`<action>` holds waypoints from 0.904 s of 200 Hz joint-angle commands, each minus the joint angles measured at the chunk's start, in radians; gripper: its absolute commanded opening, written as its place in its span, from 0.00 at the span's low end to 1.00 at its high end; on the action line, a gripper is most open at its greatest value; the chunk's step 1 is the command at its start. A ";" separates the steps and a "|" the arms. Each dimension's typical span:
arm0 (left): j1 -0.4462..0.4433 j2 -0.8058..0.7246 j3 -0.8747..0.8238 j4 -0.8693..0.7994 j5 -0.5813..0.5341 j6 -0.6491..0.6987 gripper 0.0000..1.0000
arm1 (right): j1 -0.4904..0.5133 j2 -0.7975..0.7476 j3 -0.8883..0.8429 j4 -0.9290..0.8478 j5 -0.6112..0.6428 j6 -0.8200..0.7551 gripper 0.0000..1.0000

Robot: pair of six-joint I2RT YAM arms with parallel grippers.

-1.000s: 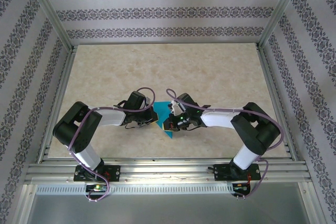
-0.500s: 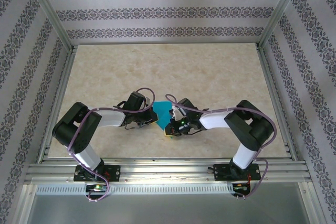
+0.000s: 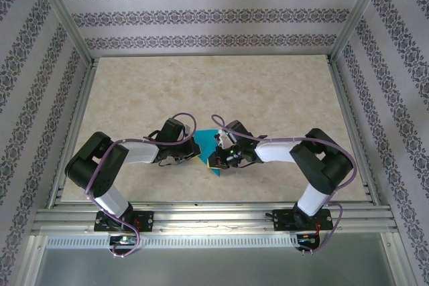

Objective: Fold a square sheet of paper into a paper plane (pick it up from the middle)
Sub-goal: Third fold the triangle at the center of the table.

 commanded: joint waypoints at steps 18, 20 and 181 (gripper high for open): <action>-0.003 0.017 -0.040 -0.073 -0.065 -0.009 0.00 | -0.008 0.063 -0.036 0.006 0.005 0.027 0.05; -0.003 0.017 -0.039 -0.073 -0.066 -0.009 0.00 | -0.008 0.061 -0.043 0.006 0.006 0.027 0.05; -0.003 0.024 -0.031 -0.076 -0.063 -0.015 0.00 | -0.034 -0.237 -0.138 -0.069 -0.015 -0.033 0.06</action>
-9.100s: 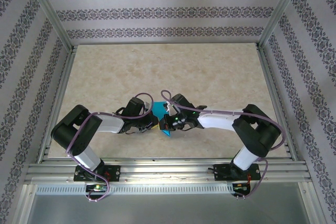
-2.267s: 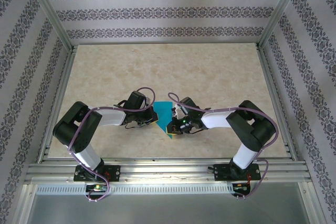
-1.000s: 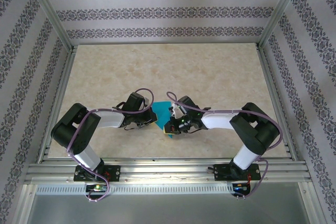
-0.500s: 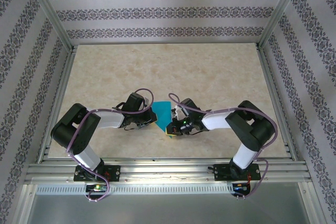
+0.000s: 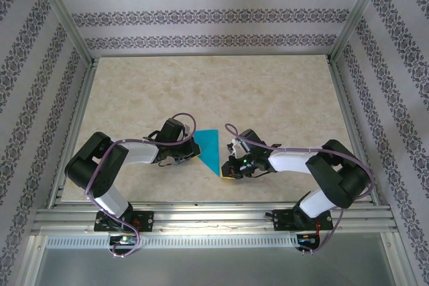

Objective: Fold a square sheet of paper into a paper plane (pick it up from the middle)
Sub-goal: Third fold the triangle at the center of the table.

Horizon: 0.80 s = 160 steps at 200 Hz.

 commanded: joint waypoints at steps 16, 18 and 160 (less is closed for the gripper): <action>-0.003 0.025 -0.022 -0.088 -0.062 -0.003 0.00 | -0.002 -0.005 0.106 -0.016 -0.020 -0.028 0.06; -0.003 0.025 -0.022 -0.088 -0.062 -0.003 0.00 | -0.001 0.004 0.113 -0.021 -0.020 -0.030 0.06; -0.002 -0.141 0.069 -0.182 -0.079 0.117 0.04 | -0.005 0.213 0.112 -0.043 0.065 -0.035 0.00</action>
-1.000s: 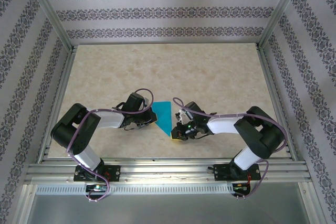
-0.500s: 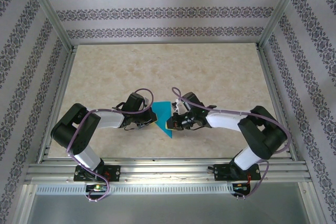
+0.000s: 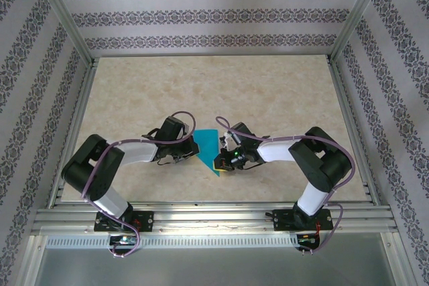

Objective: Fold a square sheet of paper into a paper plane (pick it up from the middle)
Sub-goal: Third fold the triangle at the center of the table.

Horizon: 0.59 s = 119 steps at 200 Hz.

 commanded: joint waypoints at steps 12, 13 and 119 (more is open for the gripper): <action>-0.002 -0.060 0.047 -0.081 -0.007 0.077 0.04 | -0.005 0.024 -0.027 -0.080 0.050 -0.033 0.00; -0.002 -0.059 0.047 -0.077 -0.002 0.076 0.04 | -0.005 0.024 -0.026 -0.079 0.049 -0.033 0.00; -0.004 0.054 -0.092 0.093 -0.049 -0.007 0.03 | -0.008 0.033 -0.025 -0.080 0.060 -0.030 0.00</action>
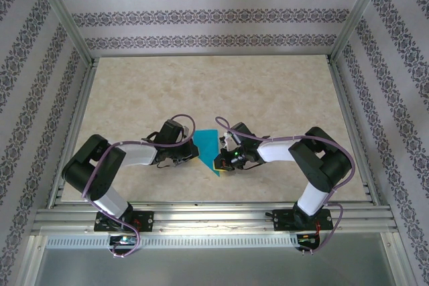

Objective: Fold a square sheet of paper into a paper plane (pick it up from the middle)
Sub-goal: Third fold the triangle at the center of the table.

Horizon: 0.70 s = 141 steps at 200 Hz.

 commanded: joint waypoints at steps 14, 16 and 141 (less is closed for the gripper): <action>0.005 0.023 -0.032 -0.012 -0.090 0.016 0.03 | -0.008 0.036 -0.025 -0.084 0.060 -0.024 0.00; 0.007 0.024 -0.032 -0.016 -0.089 0.016 0.03 | -0.008 0.036 -0.025 -0.085 0.060 -0.024 0.00; 0.079 -0.120 0.074 -0.253 -0.107 0.064 0.12 | -0.021 0.001 0.028 -0.181 0.025 -0.093 0.00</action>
